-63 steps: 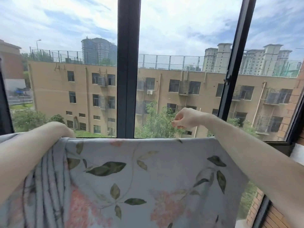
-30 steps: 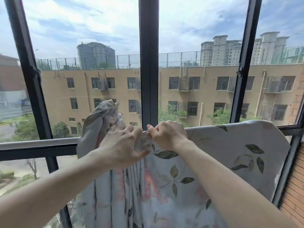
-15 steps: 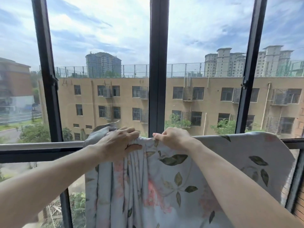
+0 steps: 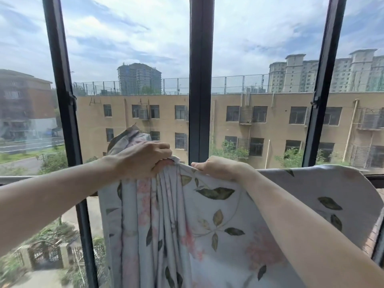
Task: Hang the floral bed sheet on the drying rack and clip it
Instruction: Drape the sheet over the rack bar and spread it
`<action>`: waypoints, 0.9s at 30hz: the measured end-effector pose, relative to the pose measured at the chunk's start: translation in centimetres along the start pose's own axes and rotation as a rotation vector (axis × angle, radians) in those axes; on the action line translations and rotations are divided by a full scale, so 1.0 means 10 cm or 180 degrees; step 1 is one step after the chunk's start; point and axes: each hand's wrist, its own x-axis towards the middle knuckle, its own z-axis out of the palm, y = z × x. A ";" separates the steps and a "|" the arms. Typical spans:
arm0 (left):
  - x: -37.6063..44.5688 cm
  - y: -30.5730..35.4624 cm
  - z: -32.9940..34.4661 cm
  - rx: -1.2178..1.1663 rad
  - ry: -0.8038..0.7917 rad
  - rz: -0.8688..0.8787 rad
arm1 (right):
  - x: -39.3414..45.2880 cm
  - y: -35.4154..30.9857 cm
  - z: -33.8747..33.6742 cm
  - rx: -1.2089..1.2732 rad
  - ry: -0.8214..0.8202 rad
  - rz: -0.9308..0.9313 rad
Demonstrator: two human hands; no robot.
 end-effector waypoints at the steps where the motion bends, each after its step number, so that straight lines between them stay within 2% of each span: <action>1: 0.06 -0.03 -0.08 0.0149 0.0005 0.0045 | -0.01 -0.01 -0.02 0.0019 -0.0063 -0.0052; 6: 0.49 -0.29 -0.28 0.0602 -0.0061 0.0136 | -0.09 0.01 -0.14 0.0145 -0.0307 -0.0186; 11: 0.88 -0.67 -0.30 0.0937 -0.0090 0.0010 | 0.01 0.17 -0.18 0.0089 -0.0231 0.0130; 14: 0.88 -1.14 -0.36 0.1134 -0.0053 -0.0548 | 0.11 0.29 -0.19 -0.0054 -0.0215 0.0292; 16: 0.75 -1.40 -0.33 0.1068 -0.0212 -0.1026 | 0.16 0.33 -0.21 -0.0099 -0.0209 0.0281; 19: 0.55 -1.42 0.00 0.0829 -0.0419 -0.1324 | 0.23 0.30 -0.18 -0.0172 -0.0230 0.0275; 21: 0.42 -1.30 0.31 0.0746 -0.1052 -0.1503 | 0.27 0.24 -0.15 -0.0302 -0.0241 0.0242; 24: 0.14 -1.18 0.85 0.0520 -0.2563 -0.2201 | 0.25 0.16 -0.16 -0.0786 -0.0408 0.0202; 26: -0.01 -1.20 1.20 0.0032 -0.3530 -0.2228 | 0.23 0.14 -0.17 -0.1053 -0.0507 0.0244; 27: -0.04 -1.22 1.30 -0.0079 -0.3823 -0.2273 | 0.23 0.15 -0.18 -0.1147 -0.0544 0.0282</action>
